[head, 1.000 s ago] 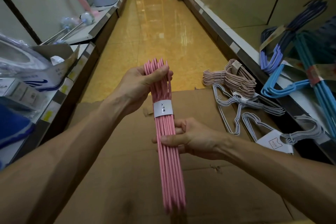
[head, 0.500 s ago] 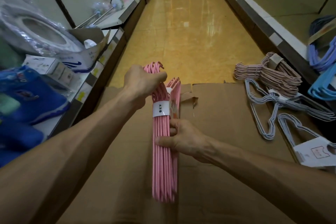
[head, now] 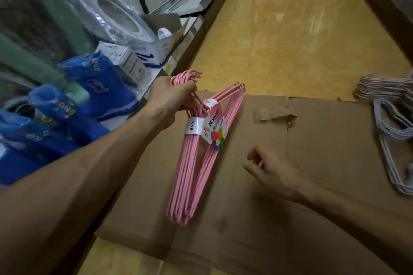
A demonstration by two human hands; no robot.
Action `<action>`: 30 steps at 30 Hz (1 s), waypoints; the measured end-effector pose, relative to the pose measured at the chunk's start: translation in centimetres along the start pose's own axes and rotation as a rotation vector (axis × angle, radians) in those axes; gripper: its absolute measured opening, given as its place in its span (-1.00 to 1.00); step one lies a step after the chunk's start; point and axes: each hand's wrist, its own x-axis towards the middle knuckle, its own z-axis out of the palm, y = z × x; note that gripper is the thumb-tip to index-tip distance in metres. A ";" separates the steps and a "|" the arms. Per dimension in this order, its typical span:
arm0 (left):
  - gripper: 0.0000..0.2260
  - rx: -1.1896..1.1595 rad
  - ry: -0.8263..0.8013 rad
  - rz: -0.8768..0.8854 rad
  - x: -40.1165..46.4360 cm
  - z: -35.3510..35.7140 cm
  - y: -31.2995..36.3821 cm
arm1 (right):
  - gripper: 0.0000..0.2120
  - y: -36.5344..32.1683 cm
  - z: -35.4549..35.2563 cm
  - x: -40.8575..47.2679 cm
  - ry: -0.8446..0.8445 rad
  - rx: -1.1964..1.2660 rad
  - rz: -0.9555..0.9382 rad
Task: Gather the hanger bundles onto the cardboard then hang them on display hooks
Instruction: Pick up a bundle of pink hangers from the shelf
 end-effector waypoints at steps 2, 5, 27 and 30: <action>-0.92 -0.013 0.018 0.003 0.5 -1.6 -0.9 | -0.82 0.6 0.3 0.2 -0.016 -0.065 -0.016; -0.93 0.010 0.055 0.006 1.7 -3.5 -2.4 | -0.81 0.5 0.9 0.7 -0.065 -0.147 0.001; -0.73 0.001 0.197 -0.219 5.5 -9.8 -9.5 | -0.67 -6.0 8.9 7.9 -0.156 -0.413 -0.208; -0.75 0.013 0.201 -0.189 6.0 -9.7 -9.3 | -0.68 -5.8 8.8 8.1 -0.146 -0.387 -0.220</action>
